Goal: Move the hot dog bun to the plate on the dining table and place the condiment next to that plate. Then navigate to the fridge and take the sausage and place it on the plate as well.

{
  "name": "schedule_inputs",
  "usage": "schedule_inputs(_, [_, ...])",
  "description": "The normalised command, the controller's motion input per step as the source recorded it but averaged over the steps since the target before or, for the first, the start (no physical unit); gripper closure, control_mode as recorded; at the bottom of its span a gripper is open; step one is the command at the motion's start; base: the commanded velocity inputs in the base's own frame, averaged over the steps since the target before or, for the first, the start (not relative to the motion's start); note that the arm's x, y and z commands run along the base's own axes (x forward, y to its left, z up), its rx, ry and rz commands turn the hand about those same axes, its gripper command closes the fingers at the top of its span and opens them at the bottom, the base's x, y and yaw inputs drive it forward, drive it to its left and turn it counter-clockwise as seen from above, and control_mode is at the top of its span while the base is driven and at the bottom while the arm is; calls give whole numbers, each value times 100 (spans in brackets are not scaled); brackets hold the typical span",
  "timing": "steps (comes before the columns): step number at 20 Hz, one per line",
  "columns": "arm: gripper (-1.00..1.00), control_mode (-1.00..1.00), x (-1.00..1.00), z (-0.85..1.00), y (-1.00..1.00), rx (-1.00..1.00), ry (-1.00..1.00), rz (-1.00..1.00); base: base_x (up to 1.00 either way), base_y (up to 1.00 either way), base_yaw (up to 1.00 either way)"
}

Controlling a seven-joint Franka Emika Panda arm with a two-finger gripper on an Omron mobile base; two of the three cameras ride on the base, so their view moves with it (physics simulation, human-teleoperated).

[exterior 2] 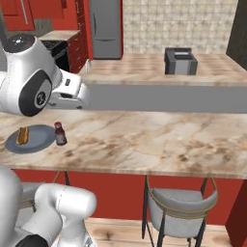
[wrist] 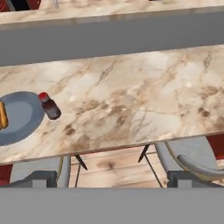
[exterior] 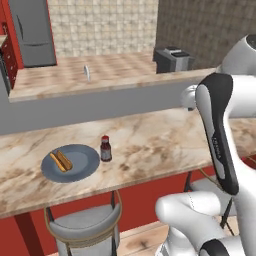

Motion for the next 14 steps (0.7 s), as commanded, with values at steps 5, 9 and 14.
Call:
schedule_inputs(5, [-100,100,0,0,0,0,0,0,-79,-5,0])
schedule_inputs(9, [-100,100,0,0,0,0,0,0,-66,-55,-1])
schedule_inputs(14, [-100,100,0,0,0,0,0,0,-13,-82,-2])
